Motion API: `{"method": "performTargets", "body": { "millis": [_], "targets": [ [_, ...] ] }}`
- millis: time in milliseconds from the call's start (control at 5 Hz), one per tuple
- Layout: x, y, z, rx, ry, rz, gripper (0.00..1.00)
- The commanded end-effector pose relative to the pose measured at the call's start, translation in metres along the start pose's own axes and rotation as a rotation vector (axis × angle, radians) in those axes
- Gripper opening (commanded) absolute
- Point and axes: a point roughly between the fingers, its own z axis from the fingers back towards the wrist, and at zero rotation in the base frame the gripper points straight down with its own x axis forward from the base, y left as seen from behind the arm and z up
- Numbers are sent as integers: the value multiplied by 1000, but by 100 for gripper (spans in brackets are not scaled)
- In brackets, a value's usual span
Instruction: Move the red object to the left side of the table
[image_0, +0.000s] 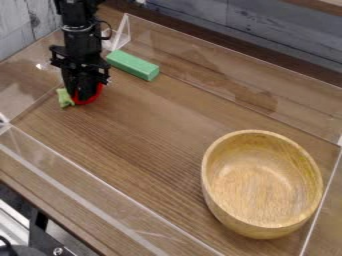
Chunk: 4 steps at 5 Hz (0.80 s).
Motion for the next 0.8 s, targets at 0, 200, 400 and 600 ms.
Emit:
{"method": "performTargets", "body": {
  "millis": [0, 200, 400, 600],
  "targets": [
    [2, -4, -7, -2, 11, -8, 0],
    [2, -5, -7, -1, 16, -6, 0],
    [2, -6, -7, -1, 21, -4, 0],
    [2, -6, -7, -1, 26, -2, 0]
  ]
}}
